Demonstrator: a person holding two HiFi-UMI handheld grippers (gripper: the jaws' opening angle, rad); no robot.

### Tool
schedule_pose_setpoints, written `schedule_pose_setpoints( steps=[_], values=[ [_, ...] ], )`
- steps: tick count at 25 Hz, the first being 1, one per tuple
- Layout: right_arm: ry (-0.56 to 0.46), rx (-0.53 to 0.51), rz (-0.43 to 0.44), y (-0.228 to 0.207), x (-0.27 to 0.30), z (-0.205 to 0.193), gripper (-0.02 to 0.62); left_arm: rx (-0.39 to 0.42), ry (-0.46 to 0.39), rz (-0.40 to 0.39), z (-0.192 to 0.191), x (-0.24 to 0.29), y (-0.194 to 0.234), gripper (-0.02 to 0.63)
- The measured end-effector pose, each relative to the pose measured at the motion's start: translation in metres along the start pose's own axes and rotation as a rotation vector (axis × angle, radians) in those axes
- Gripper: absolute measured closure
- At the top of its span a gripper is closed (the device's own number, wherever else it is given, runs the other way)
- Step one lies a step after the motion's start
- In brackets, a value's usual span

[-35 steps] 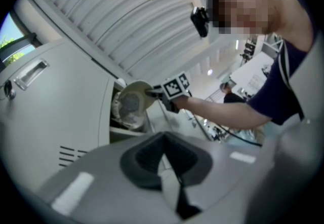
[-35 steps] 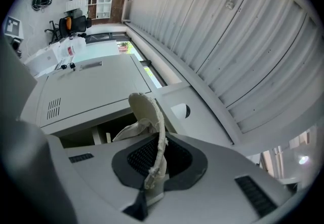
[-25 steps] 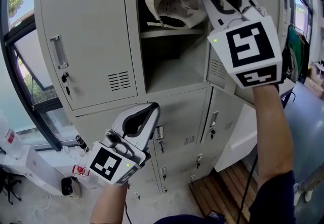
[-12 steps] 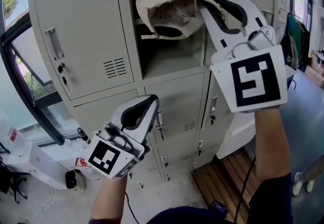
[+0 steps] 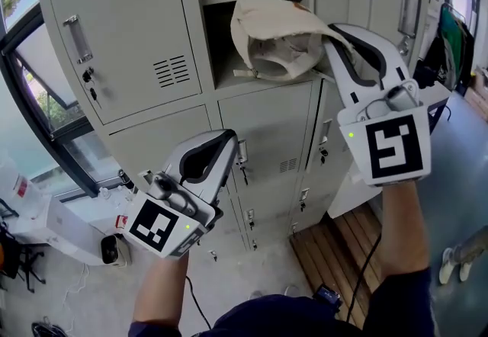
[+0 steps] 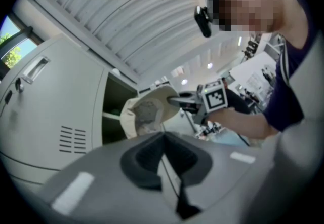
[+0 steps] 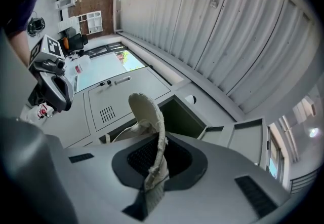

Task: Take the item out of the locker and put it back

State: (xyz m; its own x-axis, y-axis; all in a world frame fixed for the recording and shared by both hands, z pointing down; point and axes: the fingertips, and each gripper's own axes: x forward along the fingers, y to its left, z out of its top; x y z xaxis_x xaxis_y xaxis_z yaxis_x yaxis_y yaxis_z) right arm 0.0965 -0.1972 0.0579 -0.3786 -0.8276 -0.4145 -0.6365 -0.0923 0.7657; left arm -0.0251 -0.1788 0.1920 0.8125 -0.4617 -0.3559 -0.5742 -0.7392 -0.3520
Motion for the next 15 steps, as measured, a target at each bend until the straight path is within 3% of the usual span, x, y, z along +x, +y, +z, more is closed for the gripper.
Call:
schedule_pose_setpoints(
  steps=[6, 15],
  values=[
    [0.005, 0.138, 0.0, 0.023, -0.034, -0.013, 0.574, -0.019, 0.03, 0.009, -0.013, -0.006, -0.004, 0.603],
    [0.053, 0.249, 0.056, 0.066, -0.059, -0.04, 0.574, -0.066, 0.049, 0.022, -0.035, -0.017, -0.006, 0.602]
  ],
)
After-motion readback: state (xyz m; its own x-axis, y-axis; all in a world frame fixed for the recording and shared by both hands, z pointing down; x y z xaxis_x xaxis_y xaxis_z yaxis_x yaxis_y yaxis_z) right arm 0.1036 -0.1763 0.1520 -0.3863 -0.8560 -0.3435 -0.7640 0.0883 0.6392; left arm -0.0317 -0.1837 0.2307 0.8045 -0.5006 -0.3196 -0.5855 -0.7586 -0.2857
